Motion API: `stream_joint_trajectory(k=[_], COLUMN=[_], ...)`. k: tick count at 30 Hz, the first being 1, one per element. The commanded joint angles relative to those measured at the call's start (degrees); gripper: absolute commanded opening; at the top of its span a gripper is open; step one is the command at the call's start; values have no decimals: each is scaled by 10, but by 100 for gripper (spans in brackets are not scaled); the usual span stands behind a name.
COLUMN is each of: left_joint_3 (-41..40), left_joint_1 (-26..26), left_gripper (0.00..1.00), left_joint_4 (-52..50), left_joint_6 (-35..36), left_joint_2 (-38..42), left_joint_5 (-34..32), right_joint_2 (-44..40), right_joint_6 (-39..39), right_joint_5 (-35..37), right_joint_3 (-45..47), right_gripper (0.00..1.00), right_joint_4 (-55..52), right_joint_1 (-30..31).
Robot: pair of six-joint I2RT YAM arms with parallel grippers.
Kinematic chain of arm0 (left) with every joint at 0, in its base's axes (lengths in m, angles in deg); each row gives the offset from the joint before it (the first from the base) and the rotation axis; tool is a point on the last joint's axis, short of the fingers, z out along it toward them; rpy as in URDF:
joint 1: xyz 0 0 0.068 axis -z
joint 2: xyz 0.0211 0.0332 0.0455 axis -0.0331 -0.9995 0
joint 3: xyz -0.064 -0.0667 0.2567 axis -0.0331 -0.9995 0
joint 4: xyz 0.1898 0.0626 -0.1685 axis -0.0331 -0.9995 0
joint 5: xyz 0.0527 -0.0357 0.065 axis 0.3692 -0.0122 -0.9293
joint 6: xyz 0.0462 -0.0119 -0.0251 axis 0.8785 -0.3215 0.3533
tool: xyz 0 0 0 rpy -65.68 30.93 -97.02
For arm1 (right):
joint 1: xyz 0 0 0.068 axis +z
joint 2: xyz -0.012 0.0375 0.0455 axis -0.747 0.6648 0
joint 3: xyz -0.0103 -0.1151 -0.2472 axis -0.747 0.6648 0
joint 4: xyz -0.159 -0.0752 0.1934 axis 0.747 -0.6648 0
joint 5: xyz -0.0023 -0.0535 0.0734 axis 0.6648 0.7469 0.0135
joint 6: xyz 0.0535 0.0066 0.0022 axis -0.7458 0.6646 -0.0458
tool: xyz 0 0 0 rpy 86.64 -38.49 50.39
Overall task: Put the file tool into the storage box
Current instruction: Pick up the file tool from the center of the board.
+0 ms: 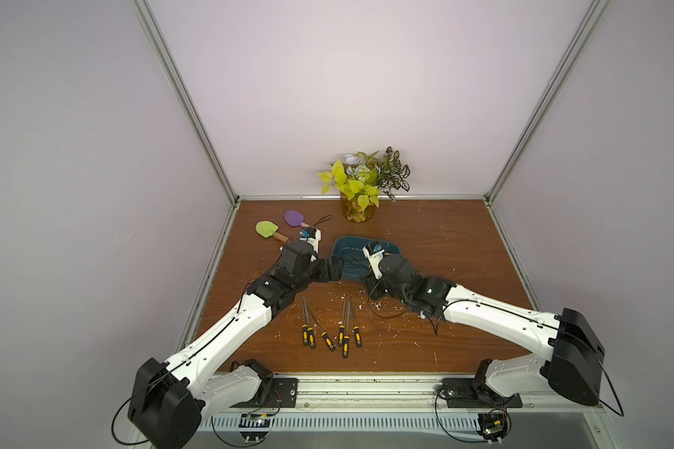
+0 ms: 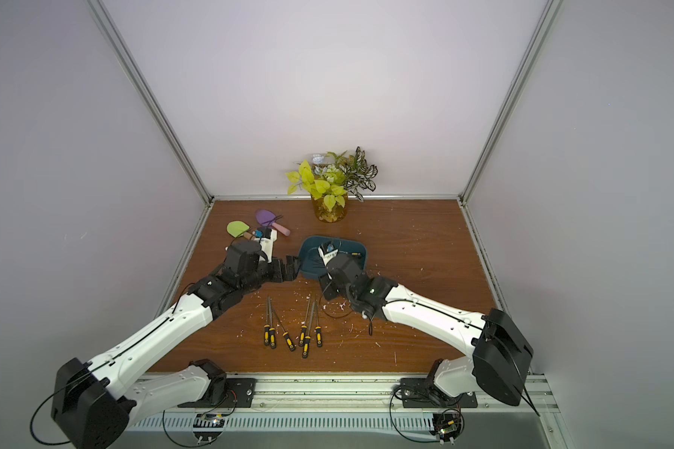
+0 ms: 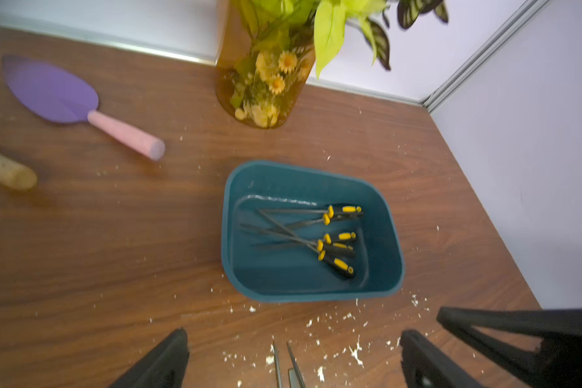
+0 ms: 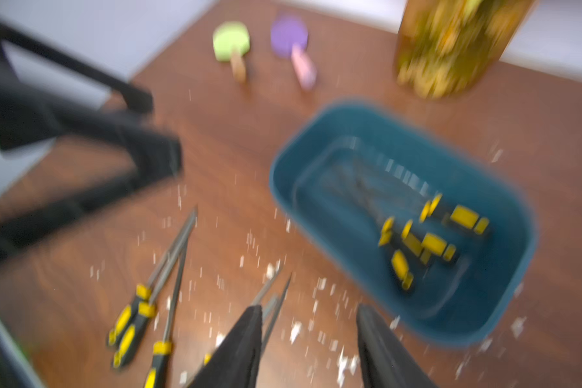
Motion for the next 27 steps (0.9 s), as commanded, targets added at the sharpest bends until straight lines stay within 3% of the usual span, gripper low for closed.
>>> stream_joint_trajectory(k=[1, 5, 10, 27], left_joint_3=[-62, -135, -159, -115], left_joint_1=[11, 12, 12, 11], left_gripper=[100, 100, 100, 100], left_joint_4=[-19, 9, -1, 57], left_joint_6=[-73, -128, -138, -122], left_joint_2=[36, 91, 99, 19], left_joint_5=[-37, -46, -47, -49], right_joint_2=[-32, -47, -31, 115], right_joint_6=[-120, -189, -212, -220], right_joint_5=[-12, -9, 13, 36], right_joint_3=[63, 130, 130, 38], right_gripper=[51, 51, 51, 53], right_joint_4=[23, 53, 28, 7], right_joint_1=[37, 93, 140, 185])
